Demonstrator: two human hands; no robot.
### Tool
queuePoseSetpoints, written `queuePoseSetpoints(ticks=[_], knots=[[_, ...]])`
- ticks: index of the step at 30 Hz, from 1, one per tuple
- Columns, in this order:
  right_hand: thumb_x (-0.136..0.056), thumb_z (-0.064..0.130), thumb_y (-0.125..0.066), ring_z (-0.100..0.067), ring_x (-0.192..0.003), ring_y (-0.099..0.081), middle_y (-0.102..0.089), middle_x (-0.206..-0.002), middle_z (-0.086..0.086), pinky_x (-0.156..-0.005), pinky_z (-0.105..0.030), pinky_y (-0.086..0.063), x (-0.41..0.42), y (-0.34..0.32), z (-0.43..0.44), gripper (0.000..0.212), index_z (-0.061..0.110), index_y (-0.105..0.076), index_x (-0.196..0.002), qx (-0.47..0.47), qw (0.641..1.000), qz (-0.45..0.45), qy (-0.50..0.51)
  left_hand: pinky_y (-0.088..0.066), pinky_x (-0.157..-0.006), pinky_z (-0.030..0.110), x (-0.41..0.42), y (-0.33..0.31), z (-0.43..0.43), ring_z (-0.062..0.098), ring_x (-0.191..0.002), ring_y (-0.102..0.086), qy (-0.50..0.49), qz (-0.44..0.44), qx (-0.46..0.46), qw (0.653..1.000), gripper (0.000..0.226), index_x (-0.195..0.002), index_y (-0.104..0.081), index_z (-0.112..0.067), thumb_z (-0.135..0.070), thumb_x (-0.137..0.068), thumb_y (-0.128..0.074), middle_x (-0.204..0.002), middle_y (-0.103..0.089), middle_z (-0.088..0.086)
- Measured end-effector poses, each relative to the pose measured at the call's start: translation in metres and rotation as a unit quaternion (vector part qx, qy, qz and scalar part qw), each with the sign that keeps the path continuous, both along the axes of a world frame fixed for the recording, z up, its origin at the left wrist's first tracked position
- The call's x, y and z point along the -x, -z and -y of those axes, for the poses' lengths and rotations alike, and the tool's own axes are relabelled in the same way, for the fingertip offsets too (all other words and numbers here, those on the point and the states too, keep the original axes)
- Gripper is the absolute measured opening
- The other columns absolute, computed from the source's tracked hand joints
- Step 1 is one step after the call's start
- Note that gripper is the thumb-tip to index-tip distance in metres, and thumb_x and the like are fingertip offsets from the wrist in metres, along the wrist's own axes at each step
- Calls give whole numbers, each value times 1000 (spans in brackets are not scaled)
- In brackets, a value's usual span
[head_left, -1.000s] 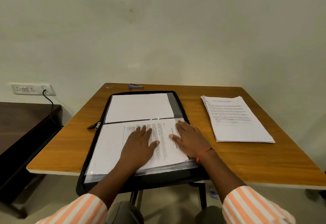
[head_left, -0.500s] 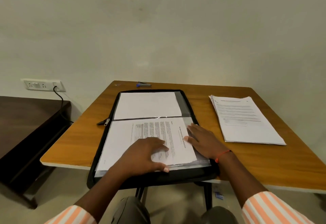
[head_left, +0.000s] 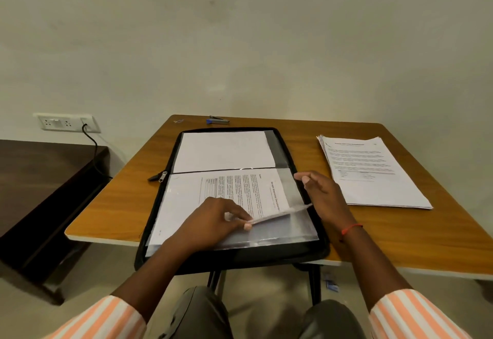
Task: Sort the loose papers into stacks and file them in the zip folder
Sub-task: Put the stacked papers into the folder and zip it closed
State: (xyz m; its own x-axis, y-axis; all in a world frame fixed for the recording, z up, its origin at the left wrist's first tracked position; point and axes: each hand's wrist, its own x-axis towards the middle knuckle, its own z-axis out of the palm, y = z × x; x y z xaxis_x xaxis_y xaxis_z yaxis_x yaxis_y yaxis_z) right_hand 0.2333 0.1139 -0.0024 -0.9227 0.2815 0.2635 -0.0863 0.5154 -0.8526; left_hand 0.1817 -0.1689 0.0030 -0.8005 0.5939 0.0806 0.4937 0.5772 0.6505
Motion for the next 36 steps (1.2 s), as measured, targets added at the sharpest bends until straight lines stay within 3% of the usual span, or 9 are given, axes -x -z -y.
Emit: queuePoseSetpoints(ticks=[7,12,16,20,22,25,29,33,36], knots=[[-102,23,-55,16,-108,-57,-66,-117,26,-82,0,-43,-18,-13,-3,23,27,-70,-119,40,994,24,-95,-54,-83,31,-5,-6,-8,3,-95,-66,-68,-99,42,992,11,-99,-70,-41,-45,-98,-61,-99,-72,-22],[-94,21,-68,2,-100,-65,-74,-101,17,-83,-10,-52,-14,-9,-2,15,24,-76,-107,8,998,-9,-63,-47,-71,29,-16,-20,-14,14,-91,-65,-80,-255,43,963,26,-106,-70,-35,-46,-103,-47,-100,-72,-12],[-91,20,-71,-2,-79,-66,-74,-90,11,-70,-15,-53,-9,-12,-1,7,18,-77,-96,62,996,-61,-17,-55,-76,36,-25,-14,-11,21,-96,-64,-84,-372,8,924,26,-113,-72,-25,-39,-91,-72,-106,-72,-1],[-91,13,-71,-21,-79,-70,-75,-92,-7,-68,-25,-58,5,-19,4,7,10,-74,-96,176,981,-83,-18,-46,-51,31,-46,4,-6,18,-64,-56,-60,-492,-32,868,10,-92,-74,-14,-8,-84,-74,-78,-64,4],[-92,11,-70,-25,-88,-71,-74,-96,-12,-73,-28,-60,15,-26,7,9,5,-73,-98,214,971,-107,-23,-49,-49,31,-46,13,-9,15,-62,-57,-10,-445,-6,895,11,-93,-70,-21,-14,-85,-68,-80,-62,-3],[-93,7,-69,-18,-91,-71,-75,-98,-8,-79,-25,-59,30,-40,15,9,6,-73,-100,229,963,-143,6,-57,-82,36,-15,16,-23,18,-103,-65,-58,-290,80,952,37,-128,-58,-31,-40,-92,-61,-123,-62,-5],[-94,11,-68,-12,-105,-67,-72,-112,0,-88,-25,-56,55,-48,24,20,18,-72,-112,230,951,-198,61,-28,-122,39,51,17,-42,24,-149,-31,-93,-229,89,965,71,-155,-36,-24,-55,-94,-55,-162,-35,3],[-96,11,-64,-6,-126,-52,-48,-144,5,-94,-11,-48,80,-30,21,59,26,-42,-149,139,970,-185,69,-12,-126,44,106,21,-61,25,-157,-4,-106,-186,183,960,76,-160,-25,-20,-65,-100,-36,-170,-9,3],[-97,12,-62,-10,-128,-49,-47,-144,8,-103,-17,-44,90,6,13,56,27,-44,-147,-31,997,-72,20,-13,-125,47,128,29,-69,27,-156,-8,-101,-154,229,956,76,-159,-26,-21,-69,-100,-25,-170,-13,5]])
